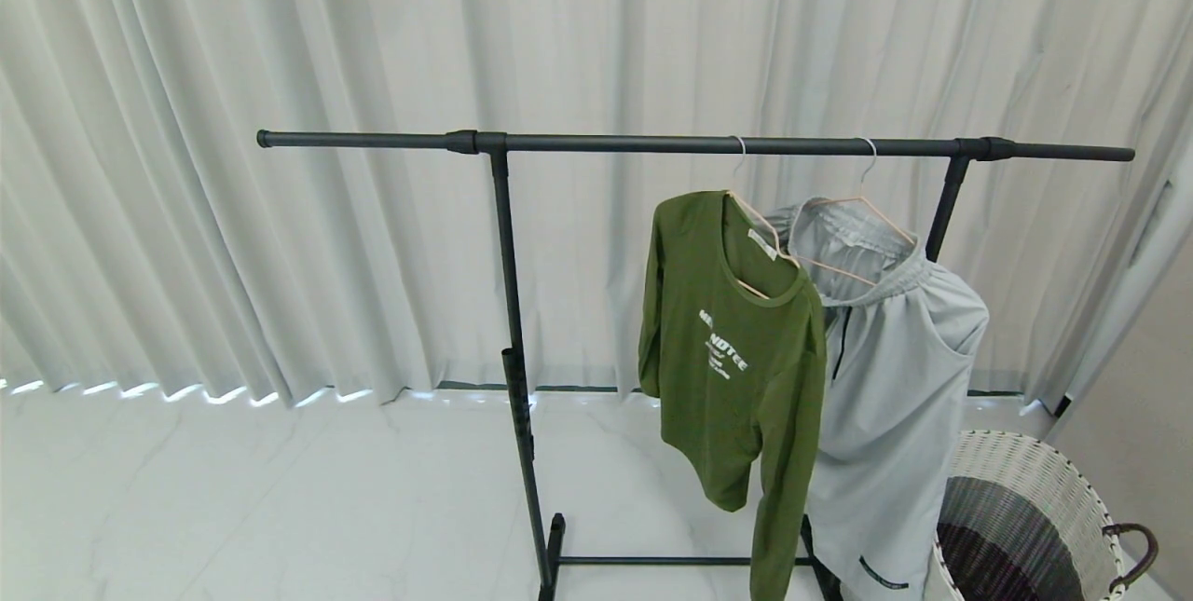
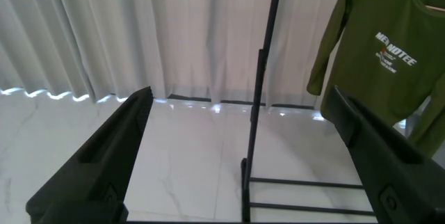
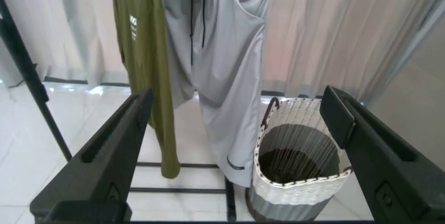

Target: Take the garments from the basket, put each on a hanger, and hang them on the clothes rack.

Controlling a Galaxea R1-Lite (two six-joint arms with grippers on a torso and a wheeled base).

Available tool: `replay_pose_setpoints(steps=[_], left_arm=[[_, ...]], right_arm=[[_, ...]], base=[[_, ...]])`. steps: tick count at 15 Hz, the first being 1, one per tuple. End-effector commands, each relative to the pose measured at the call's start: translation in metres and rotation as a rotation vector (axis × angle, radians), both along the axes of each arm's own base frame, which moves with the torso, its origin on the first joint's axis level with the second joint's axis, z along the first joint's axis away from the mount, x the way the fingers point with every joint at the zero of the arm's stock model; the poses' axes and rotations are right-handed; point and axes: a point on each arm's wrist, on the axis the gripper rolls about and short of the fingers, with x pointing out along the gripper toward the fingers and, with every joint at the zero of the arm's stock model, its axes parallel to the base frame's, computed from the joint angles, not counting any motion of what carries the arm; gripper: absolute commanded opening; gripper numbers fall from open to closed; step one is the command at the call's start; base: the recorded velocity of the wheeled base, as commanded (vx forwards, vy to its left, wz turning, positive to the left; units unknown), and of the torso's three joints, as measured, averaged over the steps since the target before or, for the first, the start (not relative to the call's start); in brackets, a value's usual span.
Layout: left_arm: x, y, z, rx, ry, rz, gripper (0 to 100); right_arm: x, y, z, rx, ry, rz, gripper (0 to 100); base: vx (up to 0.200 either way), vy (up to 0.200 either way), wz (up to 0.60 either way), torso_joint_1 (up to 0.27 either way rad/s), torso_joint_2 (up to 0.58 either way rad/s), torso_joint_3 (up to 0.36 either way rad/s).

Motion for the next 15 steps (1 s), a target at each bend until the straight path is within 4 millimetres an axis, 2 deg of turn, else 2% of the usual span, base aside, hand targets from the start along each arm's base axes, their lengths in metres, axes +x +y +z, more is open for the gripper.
replay_pose_setpoints(steps=[1, 15], left_arm=[[0.0001, 0.0, 0.0001, 0.0, 0.001, 0.001, 100], [0.0001, 0.0, 0.0001, 0.0, 0.001, 0.001, 100]], right_arm=[[-0.0003, 0.0, -0.0001, -0.001, -0.004, 0.0, 100], [-0.0003, 0.0, -0.0001, -0.019, -0.005, 0.0, 100]], base=[[0.0, 0.0, 0.0, 0.0, 0.0, 0.0], [0.0, 0.0, 0.0, 0.0, 0.0, 0.0]])
